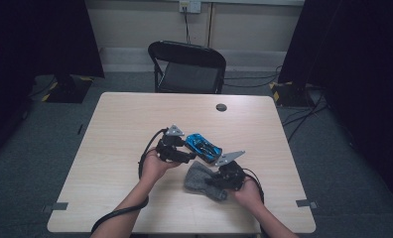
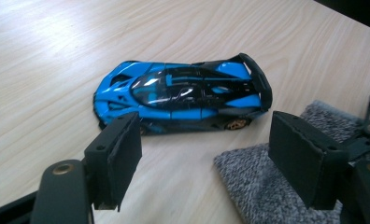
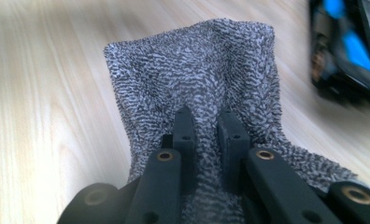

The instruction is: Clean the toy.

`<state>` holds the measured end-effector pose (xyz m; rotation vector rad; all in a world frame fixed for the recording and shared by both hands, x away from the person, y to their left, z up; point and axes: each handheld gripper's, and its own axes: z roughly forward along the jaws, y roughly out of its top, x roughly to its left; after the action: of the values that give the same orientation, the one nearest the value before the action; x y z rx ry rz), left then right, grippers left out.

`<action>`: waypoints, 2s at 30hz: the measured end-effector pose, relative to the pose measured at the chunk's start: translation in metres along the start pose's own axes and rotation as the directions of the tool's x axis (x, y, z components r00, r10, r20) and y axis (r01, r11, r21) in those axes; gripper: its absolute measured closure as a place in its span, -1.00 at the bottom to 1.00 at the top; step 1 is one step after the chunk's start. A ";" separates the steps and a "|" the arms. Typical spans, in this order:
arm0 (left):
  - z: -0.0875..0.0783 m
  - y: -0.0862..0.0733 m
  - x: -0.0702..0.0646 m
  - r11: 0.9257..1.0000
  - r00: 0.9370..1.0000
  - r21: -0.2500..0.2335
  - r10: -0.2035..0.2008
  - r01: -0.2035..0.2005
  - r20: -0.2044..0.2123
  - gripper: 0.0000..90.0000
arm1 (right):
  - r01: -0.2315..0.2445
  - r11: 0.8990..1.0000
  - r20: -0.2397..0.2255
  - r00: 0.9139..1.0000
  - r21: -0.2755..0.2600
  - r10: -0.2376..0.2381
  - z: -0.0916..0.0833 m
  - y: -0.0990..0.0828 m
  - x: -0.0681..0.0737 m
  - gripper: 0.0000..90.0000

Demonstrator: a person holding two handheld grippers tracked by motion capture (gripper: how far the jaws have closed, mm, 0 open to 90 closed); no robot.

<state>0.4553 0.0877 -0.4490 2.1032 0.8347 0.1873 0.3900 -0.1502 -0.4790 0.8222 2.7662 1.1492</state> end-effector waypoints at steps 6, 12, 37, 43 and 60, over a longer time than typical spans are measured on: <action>0.026 0.008 -0.003 1.000 1.000 0.000 0.025 -0.025 0.018 -0.44 | -0.035 0.999 0.004 0.999 -0.010 0.035 -0.011 -0.015 -0.006 0.78; 0.048 0.018 -0.002 0.998 0.998 0.017 0.055 -0.056 0.034 -0.51 | -0.074 0.997 0.002 0.997 -0.026 0.074 -0.014 -0.024 -0.011 0.72; 0.071 0.016 0.014 0.991 0.992 0.058 0.125 -0.124 -0.015 -0.90 | -0.123 0.992 -0.045 0.992 -0.041 0.121 -0.013 -0.029 -0.017 0.64; 0.072 0.012 0.016 0.990 0.991 0.024 0.136 -0.136 -0.002 -0.91 | -0.136 0.990 -0.047 0.990 -0.023 0.135 -0.012 -0.027 -0.019 0.70; 0.076 0.018 0.014 0.989 0.991 0.064 0.133 -0.132 -0.010 -1.00 | -0.045 0.999 0.033 0.998 -0.012 0.046 -0.007 -0.017 -0.013 0.02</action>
<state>0.5057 0.0388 -0.4856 2.2204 0.7179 0.2498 0.3914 -0.1707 -0.4876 0.8992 2.7250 1.1466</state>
